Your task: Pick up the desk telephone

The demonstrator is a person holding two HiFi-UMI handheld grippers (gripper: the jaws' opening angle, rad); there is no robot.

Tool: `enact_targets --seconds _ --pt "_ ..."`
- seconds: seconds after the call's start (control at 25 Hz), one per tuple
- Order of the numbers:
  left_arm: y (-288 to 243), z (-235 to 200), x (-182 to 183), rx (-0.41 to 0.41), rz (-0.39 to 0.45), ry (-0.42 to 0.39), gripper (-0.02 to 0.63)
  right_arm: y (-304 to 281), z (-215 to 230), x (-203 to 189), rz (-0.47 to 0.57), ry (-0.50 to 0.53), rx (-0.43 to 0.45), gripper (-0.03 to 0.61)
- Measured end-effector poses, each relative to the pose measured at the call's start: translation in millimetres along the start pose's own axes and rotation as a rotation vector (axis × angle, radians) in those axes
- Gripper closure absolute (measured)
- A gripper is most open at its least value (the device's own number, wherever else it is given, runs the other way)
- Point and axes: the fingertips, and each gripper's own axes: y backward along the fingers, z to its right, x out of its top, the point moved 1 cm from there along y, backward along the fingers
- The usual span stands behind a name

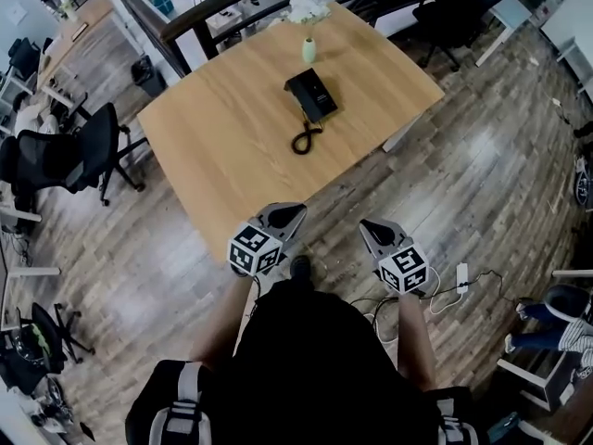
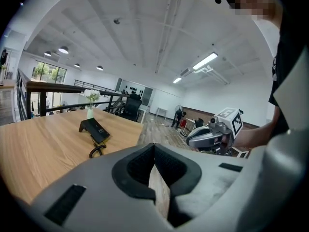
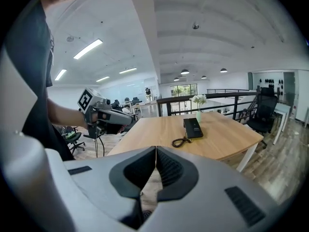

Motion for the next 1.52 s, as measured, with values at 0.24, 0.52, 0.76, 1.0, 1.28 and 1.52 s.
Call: enact_targets --seconds 0.24,0.52,0.76,1.0,1.28,1.52 --pt "-11.2 -22.6 11.6 -0.023 -0.002 -0.005 0.592 -15.8 2.5 -10.0 -0.052 -0.015 -0.025 0.555" --pt "-18.6 -33.1 16.2 0.013 -0.014 0.012 0.592 -23.7 34.7 0.8 -0.054 -0.029 0.000 0.555" --pt "-21.7 -66.6 15.0 0.151 -0.009 0.075 0.592 -63.1 70.2 23.4 -0.061 0.048 0.097 0.555" --pt "-58.4 -76.6 49.0 0.254 0.033 0.093 0.592 -82.9 111.7 40.4 -0.077 0.140 0.221 0.555" --pt "-103.0 -67.5 77.2 0.352 0.073 0.096 0.592 -86.0 175.0 45.0 -0.090 0.168 0.321 0.555" --pt "-115.3 -62.0 75.8 0.476 0.084 0.147 0.592 -95.2 205.5 34.3 -0.132 0.216 0.432 0.555"
